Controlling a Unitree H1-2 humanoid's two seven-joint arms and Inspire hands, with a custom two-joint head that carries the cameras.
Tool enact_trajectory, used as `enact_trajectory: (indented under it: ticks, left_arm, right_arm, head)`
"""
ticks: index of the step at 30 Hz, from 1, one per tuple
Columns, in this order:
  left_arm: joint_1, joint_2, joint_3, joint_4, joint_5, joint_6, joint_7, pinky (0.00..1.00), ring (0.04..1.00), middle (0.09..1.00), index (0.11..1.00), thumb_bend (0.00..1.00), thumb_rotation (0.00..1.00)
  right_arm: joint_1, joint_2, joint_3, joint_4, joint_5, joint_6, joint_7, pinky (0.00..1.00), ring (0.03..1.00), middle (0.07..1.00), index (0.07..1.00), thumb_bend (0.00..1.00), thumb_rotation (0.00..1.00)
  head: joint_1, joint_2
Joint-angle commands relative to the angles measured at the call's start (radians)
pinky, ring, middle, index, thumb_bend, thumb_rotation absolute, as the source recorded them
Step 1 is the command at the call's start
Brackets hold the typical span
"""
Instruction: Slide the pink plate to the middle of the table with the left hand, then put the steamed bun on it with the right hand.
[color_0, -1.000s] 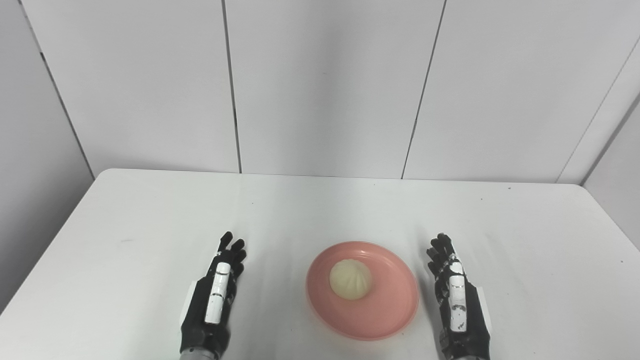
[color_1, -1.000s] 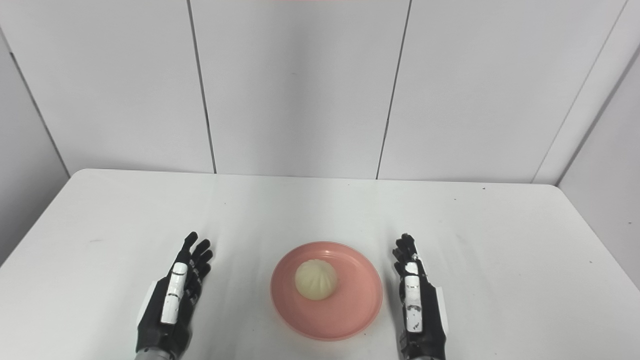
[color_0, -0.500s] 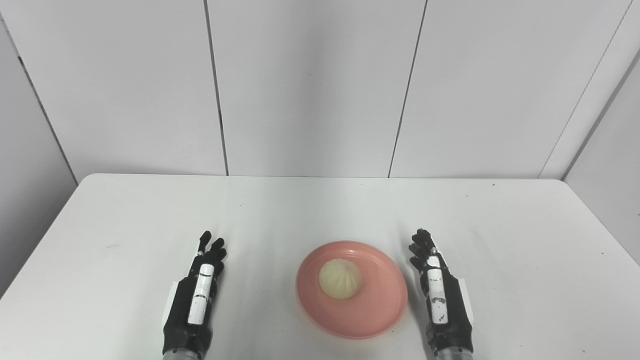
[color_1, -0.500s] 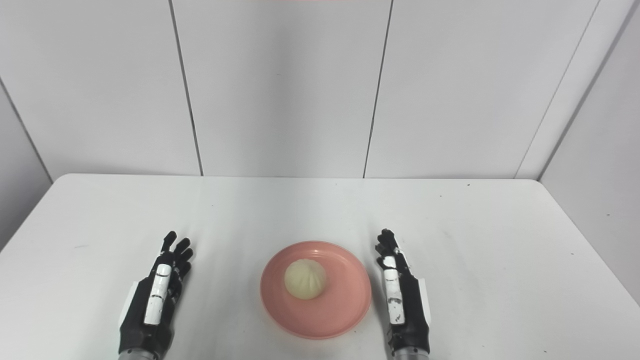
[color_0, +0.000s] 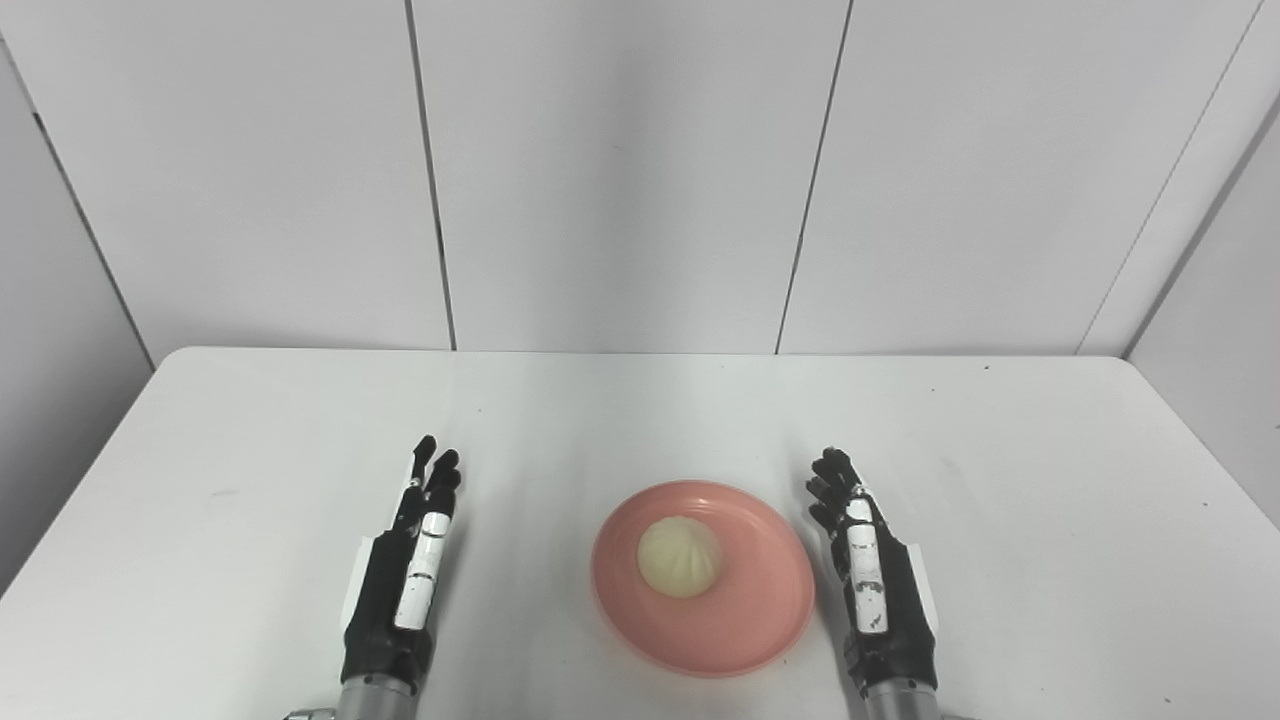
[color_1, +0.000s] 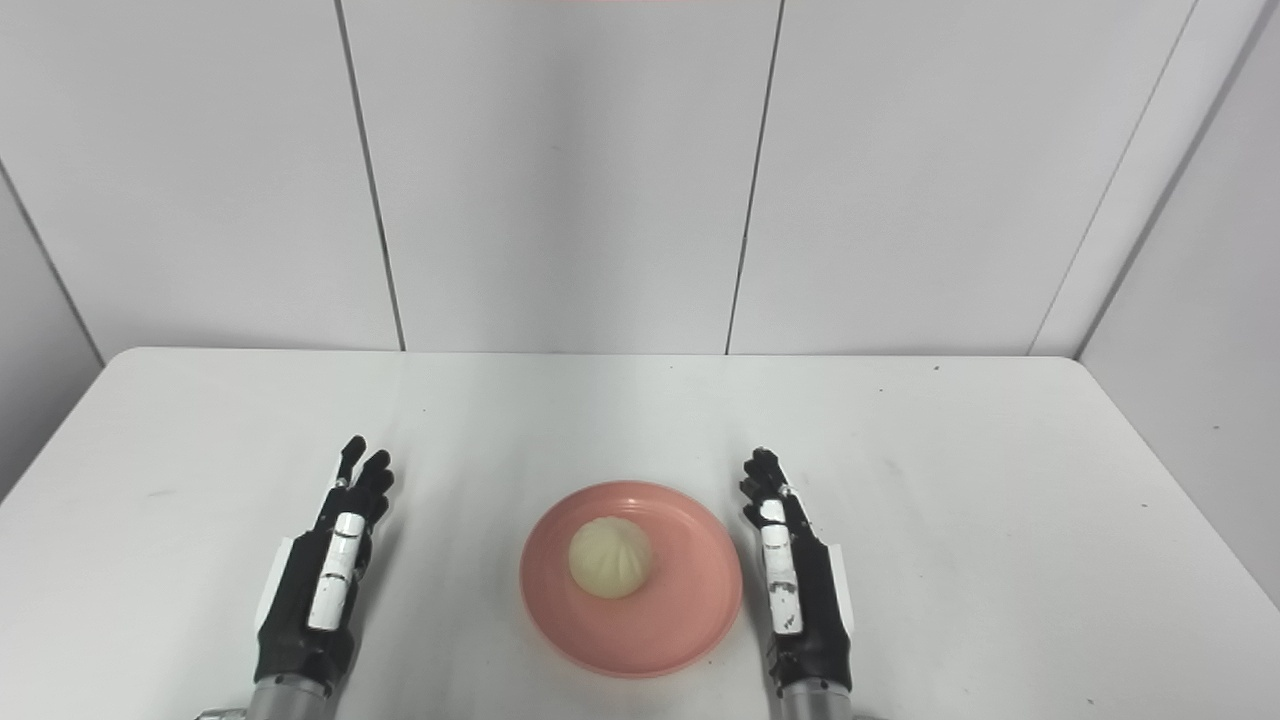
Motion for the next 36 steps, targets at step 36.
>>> enact_trajectory:
  ticks: [36]
  left_arm:
    - [-0.008, -0.011, -0.002, -0.023, -0.032, 0.013, -0.012, 1.00, 0.973, 0.974, 1.000, 0.62, 0.90]
  right_arm:
    - [0.023, -0.005, 0.010, 0.041, -0.037, -0.030, -0.011, 0.95, 0.933, 0.941, 0.922, 0.77, 1.00]
  head:
    - [-0.010, 0.005]
